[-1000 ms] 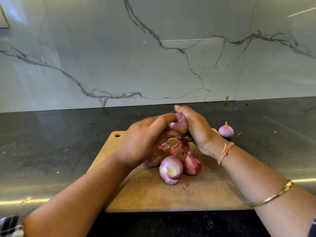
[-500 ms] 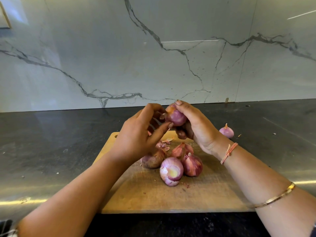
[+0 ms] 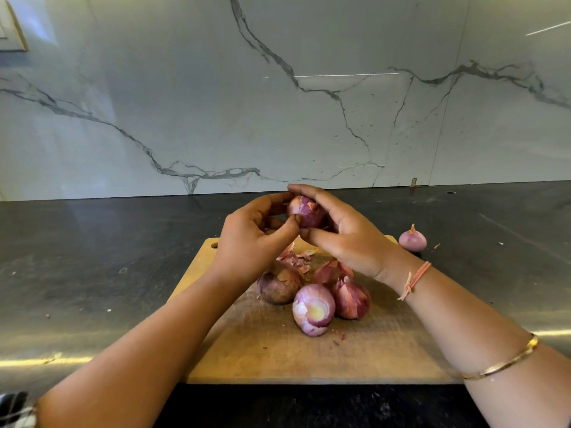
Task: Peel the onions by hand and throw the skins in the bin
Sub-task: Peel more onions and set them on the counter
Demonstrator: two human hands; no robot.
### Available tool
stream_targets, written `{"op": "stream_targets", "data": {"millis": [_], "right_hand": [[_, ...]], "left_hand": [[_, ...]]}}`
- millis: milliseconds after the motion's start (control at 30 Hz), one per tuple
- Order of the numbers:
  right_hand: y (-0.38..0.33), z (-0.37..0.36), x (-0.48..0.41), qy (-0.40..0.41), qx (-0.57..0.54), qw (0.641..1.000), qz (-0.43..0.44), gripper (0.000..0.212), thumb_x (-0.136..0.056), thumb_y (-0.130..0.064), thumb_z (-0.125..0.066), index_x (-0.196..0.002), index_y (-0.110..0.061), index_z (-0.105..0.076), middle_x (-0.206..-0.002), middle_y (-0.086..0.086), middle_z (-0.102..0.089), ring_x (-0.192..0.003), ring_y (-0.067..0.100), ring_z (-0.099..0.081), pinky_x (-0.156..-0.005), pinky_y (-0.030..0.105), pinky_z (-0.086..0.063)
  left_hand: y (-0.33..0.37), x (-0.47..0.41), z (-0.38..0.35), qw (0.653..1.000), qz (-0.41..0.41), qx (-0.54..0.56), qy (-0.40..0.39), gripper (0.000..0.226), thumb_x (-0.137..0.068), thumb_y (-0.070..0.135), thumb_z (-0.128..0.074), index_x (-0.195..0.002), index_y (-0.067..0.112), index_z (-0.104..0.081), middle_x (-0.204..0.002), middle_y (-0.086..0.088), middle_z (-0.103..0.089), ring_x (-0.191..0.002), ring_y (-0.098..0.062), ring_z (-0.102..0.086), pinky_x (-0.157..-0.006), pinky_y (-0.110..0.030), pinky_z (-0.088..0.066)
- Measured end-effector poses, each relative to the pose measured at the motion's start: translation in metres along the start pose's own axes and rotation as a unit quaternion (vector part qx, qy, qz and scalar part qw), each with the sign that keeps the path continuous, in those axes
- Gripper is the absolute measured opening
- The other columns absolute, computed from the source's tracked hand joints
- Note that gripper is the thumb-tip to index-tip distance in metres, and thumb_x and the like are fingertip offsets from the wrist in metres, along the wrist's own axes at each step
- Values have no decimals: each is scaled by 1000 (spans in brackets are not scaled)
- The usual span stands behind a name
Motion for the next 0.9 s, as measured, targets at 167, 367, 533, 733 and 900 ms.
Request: {"op": "stream_targets", "data": {"millis": [167, 367, 533, 733, 900], "right_hand": [[-1, 1, 2, 9, 99, 995, 15, 60, -90, -6, -61, -143, -25, -40, -137, 1, -48, -127, 7, -46, -111, 26, -35], [2, -2, 2, -10, 89, 996, -10, 59, -91, -12, -63, -144, -20, -39, -138, 1, -53, -126, 9, -50, -108, 25, -38], [7, -1, 1, -13, 41, 999, -32, 58, -89, -13, -64, -142, -20, -42, -135, 0, -55, -123, 9, -53, -109, 34, -40], [9, 1, 0, 0, 22, 999, -35, 64, -80, -30, -64, -140, -21, -45, -133, 0, -57, -122, 10, -54, -108, 38, -42], [11, 0, 1, -7, 78, 996, -32, 61, -89, -21, -66, -145, -19, -41, -138, -1, -54, -126, 8, -50, -110, 34, -39]], "left_hand": [[2, 1, -1, 1000, 1, -6, -13, 33, -84, 7, -66, -109, 28, -65, -89, 15, -72, -83, -2, -69, -76, -20, -56], [3, 2, -1, 1000, 3, -12, -25, 25, -79, 18, -65, -91, 40, -66, -83, 3, -74, -81, -18, -71, -78, -36, -58], [1, 1, 3, 1000, 11, -8, -20, 35, -86, 0, -57, -88, 33, -68, -73, 9, -73, -68, -10, -71, -67, -21, -57], [1, 2, -1, 999, 14, 9, -46, 28, -87, 6, -62, -100, 30, -68, -82, 9, -74, -77, -8, -71, -72, -19, -56], [0, 2, -3, 998, 17, -2, -52, 23, -81, 13, -69, -97, 31, -69, -82, 5, -74, -81, -14, -71, -76, -28, -58]]}}
Point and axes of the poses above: each hand's wrist, its own x-axis away from the middle knuckle, its own z-axis out of the back of the hand, y = z × x, the point moved 9 cm from there along -x, towards the middle knuckle
